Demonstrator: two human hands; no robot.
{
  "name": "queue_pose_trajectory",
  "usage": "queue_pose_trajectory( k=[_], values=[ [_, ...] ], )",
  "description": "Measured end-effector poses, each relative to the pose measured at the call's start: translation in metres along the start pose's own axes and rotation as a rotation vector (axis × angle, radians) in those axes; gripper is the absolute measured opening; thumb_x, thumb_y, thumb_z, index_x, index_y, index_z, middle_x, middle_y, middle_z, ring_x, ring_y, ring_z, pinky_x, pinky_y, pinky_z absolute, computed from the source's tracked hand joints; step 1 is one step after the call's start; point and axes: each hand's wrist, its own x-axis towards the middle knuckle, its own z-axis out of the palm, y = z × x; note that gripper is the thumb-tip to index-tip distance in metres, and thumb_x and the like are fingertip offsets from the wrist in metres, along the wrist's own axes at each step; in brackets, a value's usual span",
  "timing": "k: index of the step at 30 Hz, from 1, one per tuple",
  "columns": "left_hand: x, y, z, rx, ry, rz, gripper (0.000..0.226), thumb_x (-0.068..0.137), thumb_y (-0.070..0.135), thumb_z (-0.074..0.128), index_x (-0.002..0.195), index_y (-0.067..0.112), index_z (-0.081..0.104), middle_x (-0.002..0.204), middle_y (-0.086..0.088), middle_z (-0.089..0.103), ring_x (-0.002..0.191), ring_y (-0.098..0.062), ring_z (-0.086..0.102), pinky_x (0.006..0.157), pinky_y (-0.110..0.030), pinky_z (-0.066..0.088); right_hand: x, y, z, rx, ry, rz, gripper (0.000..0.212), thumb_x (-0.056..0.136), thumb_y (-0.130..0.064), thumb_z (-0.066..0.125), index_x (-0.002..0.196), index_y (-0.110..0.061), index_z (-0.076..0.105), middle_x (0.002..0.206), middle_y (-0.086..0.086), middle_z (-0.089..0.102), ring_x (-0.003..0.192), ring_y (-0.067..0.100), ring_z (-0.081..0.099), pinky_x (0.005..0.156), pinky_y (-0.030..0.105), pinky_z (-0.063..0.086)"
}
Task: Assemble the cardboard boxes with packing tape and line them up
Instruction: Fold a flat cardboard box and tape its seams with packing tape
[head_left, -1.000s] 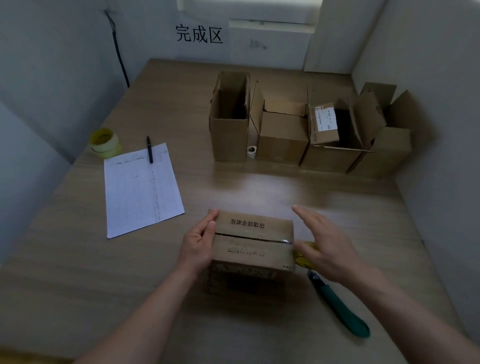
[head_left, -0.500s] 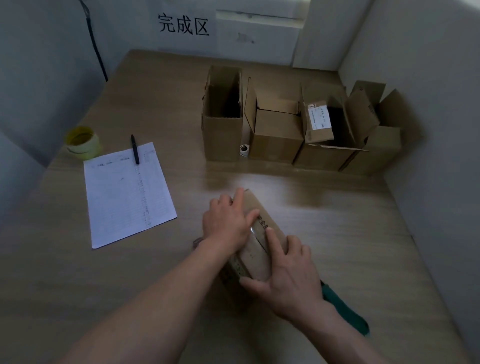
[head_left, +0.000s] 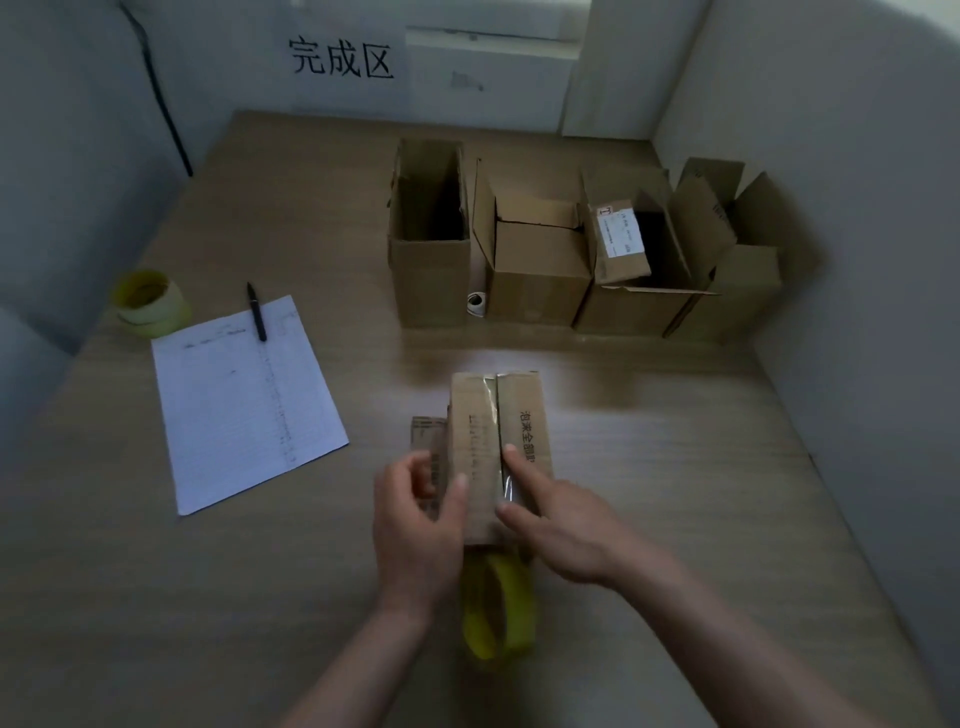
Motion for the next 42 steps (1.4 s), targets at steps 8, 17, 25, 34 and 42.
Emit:
queue_pose_trajectory(
  k=[8, 17, 25, 34, 42],
  values=[
    [-0.080, -0.020, 0.016, -0.054, -0.134, -0.249, 0.074, 0.066, 0.031, 0.087, 0.123, 0.036, 0.040, 0.092, 0.004, 0.067, 0.076, -0.007, 0.065, 0.066, -0.019, 0.050, 0.000, 0.003, -0.003, 0.045, 0.088, -0.120, 0.065, 0.098, -0.044, 0.051, 0.154, -0.038, 0.019, 0.153, 0.001, 0.041, 0.129, 0.023, 0.050, 0.105, 0.043, 0.046],
    [-0.071, -0.027, 0.038, -0.447, 0.010, -0.599, 0.061, 0.083, -0.004, 0.071, 0.131, 0.010, 0.037, 0.095, -0.020, 0.068, 0.058, -0.026, 0.062, 0.043, -0.031, 0.050, 0.007, 0.016, -0.005, 0.032, 0.065, -0.213, 0.060, 0.101, -0.041, 0.045, 0.155, -0.035, 0.019, 0.156, 0.004, 0.037, 0.138, 0.027, 0.040, 0.113, 0.041, 0.037],
    [-0.073, -0.025, 0.048, -0.350, 0.032, -0.491, 0.021, 0.084, -0.006, 0.068, 0.094, 0.011, 0.061, 0.080, -0.009, 0.069, 0.061, -0.018, 0.063, 0.046, -0.030, 0.053, 0.010, 0.021, 0.001, 0.063, 0.095, -0.192, 0.060, 0.101, -0.045, 0.044, 0.154, -0.040, 0.019, 0.156, 0.003, 0.038, 0.136, 0.027, 0.043, 0.112, 0.043, 0.039],
    [-0.053, -0.049, 0.041, -0.235, -0.122, -0.498, 0.008, 0.085, 0.009, 0.072, 0.077, 0.011, 0.070, 0.077, -0.008, 0.072, 0.075, -0.025, 0.064, 0.070, -0.035, 0.049, 0.005, 0.028, 0.002, 0.105, 0.088, -0.161, 0.062, 0.098, -0.052, 0.045, 0.151, -0.053, 0.012, 0.153, -0.002, 0.042, 0.132, 0.023, 0.048, 0.108, 0.041, 0.041],
    [-0.050, -0.062, 0.041, -0.252, -0.144, -0.498, 0.009, 0.082, 0.014, 0.077, 0.080, 0.007, 0.071, 0.083, -0.015, 0.072, 0.074, -0.023, 0.062, 0.070, -0.035, 0.048, -0.061, 0.157, 0.031, -0.047, 0.523, 0.263, 0.057, 0.088, -0.040, 0.066, 0.141, -0.027, 0.051, 0.123, 0.003, 0.063, 0.111, 0.021, 0.060, 0.090, 0.035, 0.050]
  ],
)
